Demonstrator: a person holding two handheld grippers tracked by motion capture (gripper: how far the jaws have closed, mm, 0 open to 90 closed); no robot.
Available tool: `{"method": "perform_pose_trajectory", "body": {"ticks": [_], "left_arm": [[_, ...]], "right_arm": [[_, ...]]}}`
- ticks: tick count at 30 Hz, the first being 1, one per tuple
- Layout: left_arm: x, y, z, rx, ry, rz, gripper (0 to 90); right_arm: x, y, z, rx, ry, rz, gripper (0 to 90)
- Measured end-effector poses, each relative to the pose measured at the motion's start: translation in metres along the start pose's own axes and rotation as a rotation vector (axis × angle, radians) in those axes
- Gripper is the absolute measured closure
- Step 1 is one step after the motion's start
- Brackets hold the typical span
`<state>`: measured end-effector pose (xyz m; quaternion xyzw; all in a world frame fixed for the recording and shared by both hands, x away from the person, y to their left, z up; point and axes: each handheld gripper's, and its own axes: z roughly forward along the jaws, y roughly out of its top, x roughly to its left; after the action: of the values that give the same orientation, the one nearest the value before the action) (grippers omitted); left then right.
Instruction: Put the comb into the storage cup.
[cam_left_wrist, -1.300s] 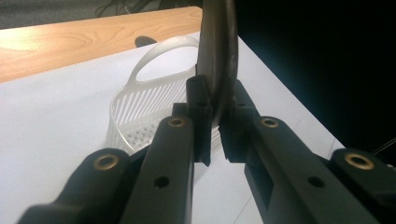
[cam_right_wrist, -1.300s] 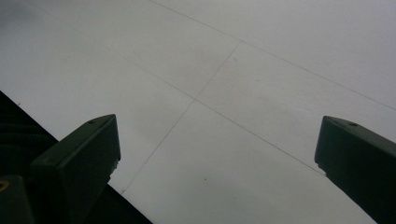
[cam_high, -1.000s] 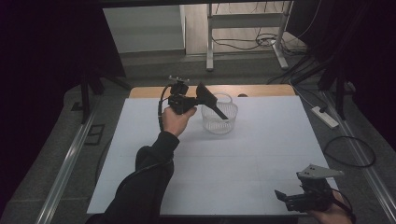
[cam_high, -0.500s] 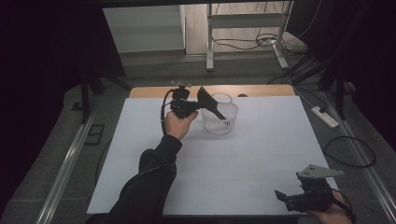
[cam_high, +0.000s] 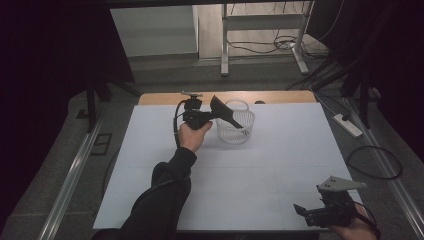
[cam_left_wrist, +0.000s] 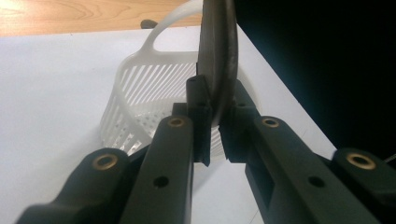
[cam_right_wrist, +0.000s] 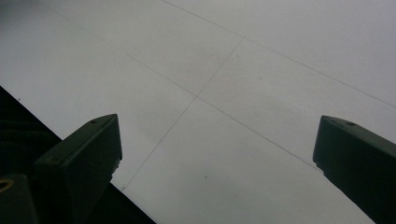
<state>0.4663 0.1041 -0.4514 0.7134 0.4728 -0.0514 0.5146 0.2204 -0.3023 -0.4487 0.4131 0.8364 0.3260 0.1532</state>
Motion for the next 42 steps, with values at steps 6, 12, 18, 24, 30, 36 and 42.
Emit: {"method": "perform_pose_trajectory", "body": {"ticks": [6, 12, 18, 24, 30, 36, 42], "left_arm": [[0.007, -0.006, 0.000, -0.022, 0.010, -0.022, 82.3], [0.009, -0.009, 0.000, -0.024, 0.047, -0.003, 79.6], [0.007, -0.009, 0.001, -0.017, 0.093, 0.035, 73.4], [0.006, -0.011, 0.002, -0.008, 0.130, 0.064, 64.6], [0.009, -0.012, 0.003, -0.001, 0.132, 0.078, 56.7], [0.008, -0.014, 0.004, 0.005, 0.143, 0.136, 44.7], [0.006, -0.014, 0.002, 0.005, 0.170, 0.187, 34.9]], "right_arm": [[0.000, 0.000, 0.000, 0.003, 0.000, 0.000, 1.8], [-0.001, 0.000, 0.000, 0.006, 0.001, 0.005, 1.9], [-0.001, 0.000, 0.001, 0.008, 0.001, 0.006, 2.0], [-0.001, 0.000, 0.001, 0.008, 0.001, 0.005, 2.1], [-0.001, 0.000, 0.001, 0.008, 0.001, 0.006, 2.1], [-0.001, 0.000, 0.001, 0.009, 0.001, 0.006, 2.1], [0.000, 0.000, 0.001, 0.008, 0.001, 0.006, 2.1]]}}
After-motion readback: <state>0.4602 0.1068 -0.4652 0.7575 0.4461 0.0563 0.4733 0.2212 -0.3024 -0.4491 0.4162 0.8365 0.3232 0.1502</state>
